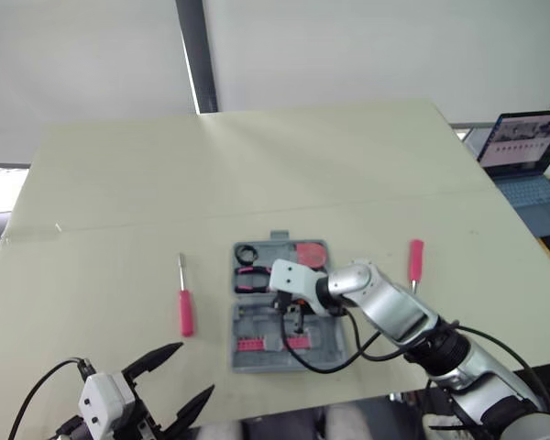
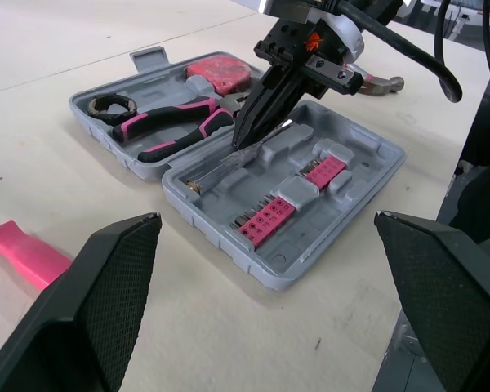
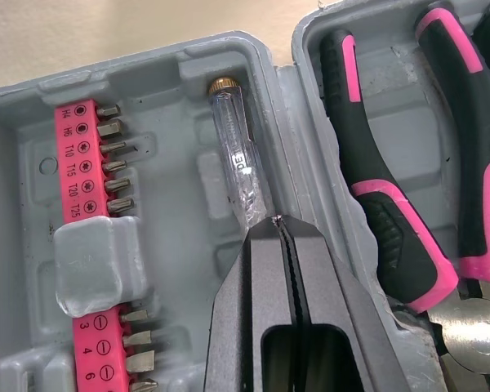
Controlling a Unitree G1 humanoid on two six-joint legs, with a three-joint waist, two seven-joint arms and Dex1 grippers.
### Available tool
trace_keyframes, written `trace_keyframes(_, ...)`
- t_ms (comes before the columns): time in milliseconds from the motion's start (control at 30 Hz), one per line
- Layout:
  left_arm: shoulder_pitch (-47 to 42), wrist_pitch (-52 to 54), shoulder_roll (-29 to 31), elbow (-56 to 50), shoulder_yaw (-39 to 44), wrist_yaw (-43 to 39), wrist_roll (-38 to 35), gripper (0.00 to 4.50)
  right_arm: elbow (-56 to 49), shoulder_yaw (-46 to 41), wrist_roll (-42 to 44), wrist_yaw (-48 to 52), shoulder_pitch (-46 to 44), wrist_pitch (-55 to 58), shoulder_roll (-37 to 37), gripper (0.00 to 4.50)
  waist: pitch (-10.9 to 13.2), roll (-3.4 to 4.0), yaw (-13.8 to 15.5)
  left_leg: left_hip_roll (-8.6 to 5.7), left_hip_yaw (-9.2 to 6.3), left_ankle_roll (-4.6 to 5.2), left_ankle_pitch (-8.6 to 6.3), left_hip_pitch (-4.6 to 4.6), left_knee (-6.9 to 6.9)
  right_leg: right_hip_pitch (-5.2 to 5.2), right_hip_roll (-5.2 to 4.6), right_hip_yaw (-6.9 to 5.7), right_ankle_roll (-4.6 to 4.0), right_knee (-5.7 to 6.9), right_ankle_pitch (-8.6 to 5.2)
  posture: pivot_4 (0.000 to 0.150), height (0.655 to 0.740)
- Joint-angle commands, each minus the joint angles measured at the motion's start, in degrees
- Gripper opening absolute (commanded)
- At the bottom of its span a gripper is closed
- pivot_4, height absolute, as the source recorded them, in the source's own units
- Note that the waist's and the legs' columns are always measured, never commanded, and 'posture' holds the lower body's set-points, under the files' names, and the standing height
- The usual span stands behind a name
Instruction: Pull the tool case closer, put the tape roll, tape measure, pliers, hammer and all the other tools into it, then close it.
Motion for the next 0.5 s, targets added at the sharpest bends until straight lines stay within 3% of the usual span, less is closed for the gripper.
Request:
trace_keyframes(33,1.3,-0.3,0.3,-1.5,1.0,0.0,-0.4,4.5,4.7,3.1,-0.5,1.0,2.8,3.0,-0.4,0.03,-0.1,-0.02,0.0,0.0,0.0,0.0,0.0,0.0,0.0,0.0,0.0,0.0,0.0,0.0,0.0,0.15,0.7373)
trace_keyframes(500,1.1,-0.2,0.5,-1.3,1.0,-0.1,-0.4,4.5,8.8,3.4,-0.8,0.6,4.9,2.7,0.6,0.03,-1.4,0.03,0.0,0.0,-0.02,-0.01,-0.01,0.17,-0.15,0.19,0.0,-0.03,-0.02,-0.11,-0.01,0.15,0.7373)
